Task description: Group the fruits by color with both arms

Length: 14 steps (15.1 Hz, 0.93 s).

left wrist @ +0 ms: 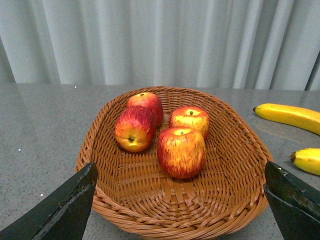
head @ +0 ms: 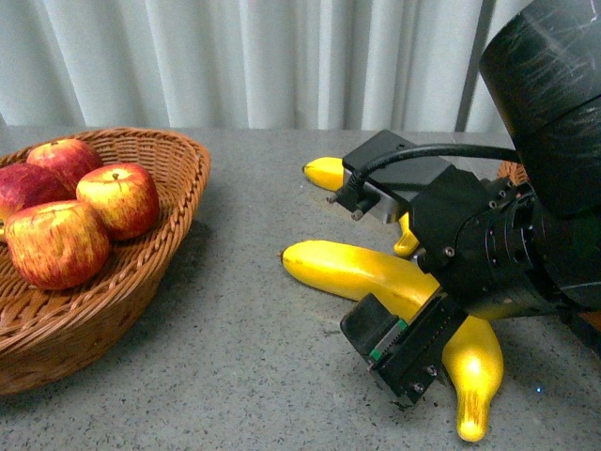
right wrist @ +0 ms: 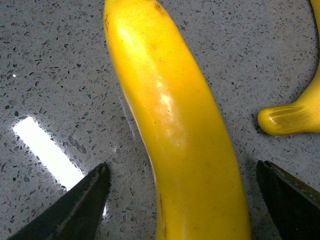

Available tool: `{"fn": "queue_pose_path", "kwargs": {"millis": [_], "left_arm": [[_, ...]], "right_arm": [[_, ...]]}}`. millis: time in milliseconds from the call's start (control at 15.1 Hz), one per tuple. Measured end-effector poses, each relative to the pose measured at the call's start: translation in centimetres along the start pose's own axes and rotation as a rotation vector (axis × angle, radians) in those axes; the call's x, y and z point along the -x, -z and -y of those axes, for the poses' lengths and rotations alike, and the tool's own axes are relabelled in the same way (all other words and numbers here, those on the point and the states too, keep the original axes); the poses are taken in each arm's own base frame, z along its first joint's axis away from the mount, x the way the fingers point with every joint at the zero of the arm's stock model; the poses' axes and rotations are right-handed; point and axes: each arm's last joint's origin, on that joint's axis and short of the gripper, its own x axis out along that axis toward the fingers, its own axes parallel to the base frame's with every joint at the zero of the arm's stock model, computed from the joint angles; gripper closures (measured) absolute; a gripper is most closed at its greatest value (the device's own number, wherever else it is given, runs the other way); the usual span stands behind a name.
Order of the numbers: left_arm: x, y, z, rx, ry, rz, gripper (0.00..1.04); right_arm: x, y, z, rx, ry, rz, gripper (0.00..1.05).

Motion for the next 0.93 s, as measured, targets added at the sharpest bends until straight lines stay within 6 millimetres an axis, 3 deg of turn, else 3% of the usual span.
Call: {"fn": "queue_pose_path", "kwargs": {"millis": [66,133,199,266,399,532,731,930], "left_arm": [[0.0,0.0,0.0,0.0,0.0,0.0,0.07],[0.0,0.0,0.0,0.0,0.0,0.0,0.07],[0.0,0.0,0.0,0.0,0.0,0.0,0.07],[0.0,0.0,0.0,0.0,0.0,0.0,0.07],[0.0,0.0,0.0,0.0,0.0,0.0,0.07],[0.0,0.0,0.0,0.0,0.0,0.0,0.07],[0.0,0.0,0.0,0.0,0.0,0.0,0.07],[0.0,0.0,0.0,0.0,0.0,0.0,0.07]], "right_arm": [[-0.1,0.1,0.0,0.005,-0.001,-0.002,0.2],[0.0,0.2,-0.1,0.008,-0.013,-0.007,0.42],[2.3,-0.8,0.9,-0.018,-0.05,0.07,0.68],[3.8,-1.3,1.9,-0.04,-0.043,0.123,0.69],[8.7,-2.3,6.0,-0.08,0.067,0.293,0.69],[11.5,-1.6,9.4,-0.055,0.245,0.35,0.69],[13.1,2.9,14.0,-0.056,0.368,0.221,0.69],[13.3,8.3,15.5,-0.064,0.385,0.065,0.68]]}}
